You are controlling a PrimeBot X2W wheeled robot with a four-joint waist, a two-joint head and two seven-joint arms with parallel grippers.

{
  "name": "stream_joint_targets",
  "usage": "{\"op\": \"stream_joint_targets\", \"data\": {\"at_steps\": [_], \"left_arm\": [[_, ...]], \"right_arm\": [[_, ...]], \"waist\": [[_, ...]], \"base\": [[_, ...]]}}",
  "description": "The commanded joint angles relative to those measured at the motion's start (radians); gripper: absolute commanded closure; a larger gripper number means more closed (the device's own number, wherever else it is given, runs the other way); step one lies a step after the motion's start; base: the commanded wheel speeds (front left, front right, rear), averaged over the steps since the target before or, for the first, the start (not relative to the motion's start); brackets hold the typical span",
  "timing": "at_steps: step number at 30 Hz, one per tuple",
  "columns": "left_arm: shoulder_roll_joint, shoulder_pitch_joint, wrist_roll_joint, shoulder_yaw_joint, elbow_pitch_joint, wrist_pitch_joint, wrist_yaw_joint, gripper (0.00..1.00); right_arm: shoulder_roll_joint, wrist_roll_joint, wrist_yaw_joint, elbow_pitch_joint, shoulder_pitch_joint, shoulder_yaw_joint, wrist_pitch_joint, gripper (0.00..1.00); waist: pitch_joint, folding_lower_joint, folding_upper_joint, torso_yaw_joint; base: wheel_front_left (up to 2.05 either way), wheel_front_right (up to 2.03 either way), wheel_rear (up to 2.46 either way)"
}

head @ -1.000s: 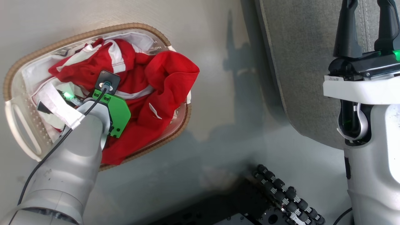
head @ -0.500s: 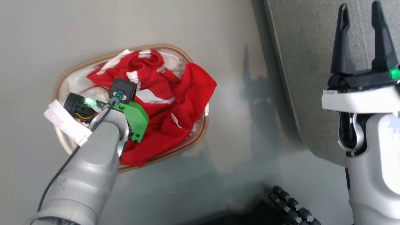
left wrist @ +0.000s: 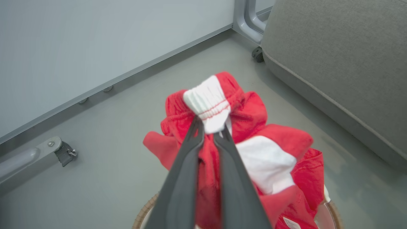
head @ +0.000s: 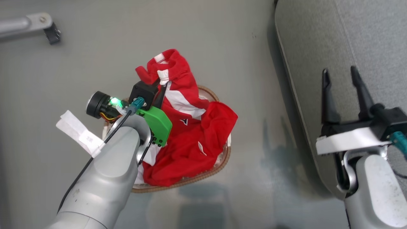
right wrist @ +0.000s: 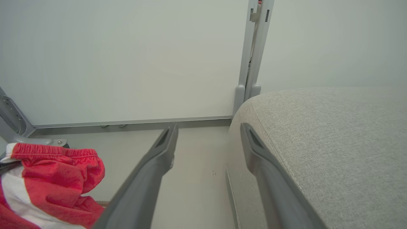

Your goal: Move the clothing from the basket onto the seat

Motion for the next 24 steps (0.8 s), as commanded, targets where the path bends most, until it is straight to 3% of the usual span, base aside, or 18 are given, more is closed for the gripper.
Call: {"op": "stream_joint_targets", "data": {"at_steps": [1, 12, 24], "left_arm": [[0.007, 0.007, -0.020, -0.006, -0.023, 0.012, -0.005, 1.00], [0.081, -0.113, -0.187, -0.071, -0.280, 0.137, -0.012, 1.00], [0.164, -0.237, -0.355, -0.129, -0.457, 0.265, -0.012, 1.00]], "right_arm": [[-0.004, -0.007, -0.001, 0.012, 0.031, 0.011, -0.005, 0.00], [-0.004, -0.028, -0.001, 0.079, 0.085, 0.101, -0.005, 0.00], [-0.004, -0.033, -0.001, 0.066, 0.028, 0.279, -0.005, 0.00]], "waist": [[-0.175, 0.0001, -0.0001, 0.075], [-0.385, 0.0001, -0.0001, 0.073], [-0.449, 0.0001, -0.0001, 0.042]], "base": [[0.00, 0.00, 0.00], [0.00, 0.00, 0.00], [0.00, 0.00, 0.00]]}}
